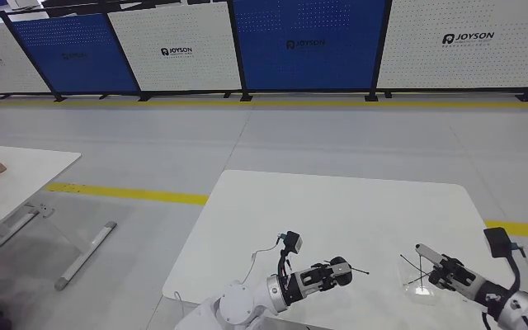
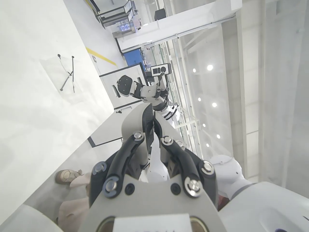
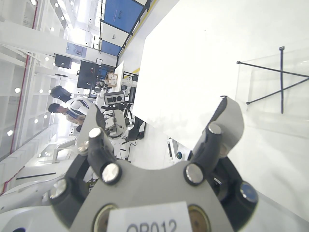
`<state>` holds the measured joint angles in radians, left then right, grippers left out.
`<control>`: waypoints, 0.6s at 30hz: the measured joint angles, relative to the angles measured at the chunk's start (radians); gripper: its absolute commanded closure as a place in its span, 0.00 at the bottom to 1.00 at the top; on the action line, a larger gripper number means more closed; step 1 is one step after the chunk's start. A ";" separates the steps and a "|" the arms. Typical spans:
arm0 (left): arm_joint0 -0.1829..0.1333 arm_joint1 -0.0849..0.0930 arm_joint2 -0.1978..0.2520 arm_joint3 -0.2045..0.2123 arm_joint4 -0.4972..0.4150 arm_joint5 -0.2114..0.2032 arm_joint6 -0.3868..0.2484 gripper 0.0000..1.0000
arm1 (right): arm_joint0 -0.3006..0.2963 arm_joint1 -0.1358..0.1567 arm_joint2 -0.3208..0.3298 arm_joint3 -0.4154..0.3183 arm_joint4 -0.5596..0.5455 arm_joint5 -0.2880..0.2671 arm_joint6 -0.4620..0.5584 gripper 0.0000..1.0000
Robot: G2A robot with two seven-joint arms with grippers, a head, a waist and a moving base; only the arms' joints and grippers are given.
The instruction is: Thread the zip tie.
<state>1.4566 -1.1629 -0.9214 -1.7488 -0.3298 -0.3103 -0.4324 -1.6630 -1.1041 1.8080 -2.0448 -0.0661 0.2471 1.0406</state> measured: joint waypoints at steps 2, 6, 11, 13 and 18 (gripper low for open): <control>0.000 0.000 0.000 0.000 0.000 0.001 0.001 1.00 | 0.000 0.000 0.000 0.000 0.000 0.000 0.000 0.00; 0.000 0.000 0.000 0.000 0.000 0.001 0.001 1.00 | 0.009 0.009 0.007 -0.001 -0.042 -0.063 0.033 0.00; 0.000 0.000 0.000 0.000 0.000 0.001 0.000 1.00 | 0.057 0.037 0.055 0.034 -0.114 -0.093 0.217 0.00; 0.000 0.000 0.000 0.000 0.000 0.001 0.000 1.00 | 0.081 0.047 0.054 0.045 -0.151 -0.089 0.282 0.00; 0.000 0.000 0.000 0.000 0.000 0.001 0.000 1.00 | 0.117 0.057 0.043 0.069 -0.171 -0.097 0.327 0.00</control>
<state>1.4565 -1.1631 -0.9211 -1.7490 -0.3297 -0.3097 -0.4319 -1.5458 -1.0472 1.8510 -1.9759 -0.2370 0.1505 1.3672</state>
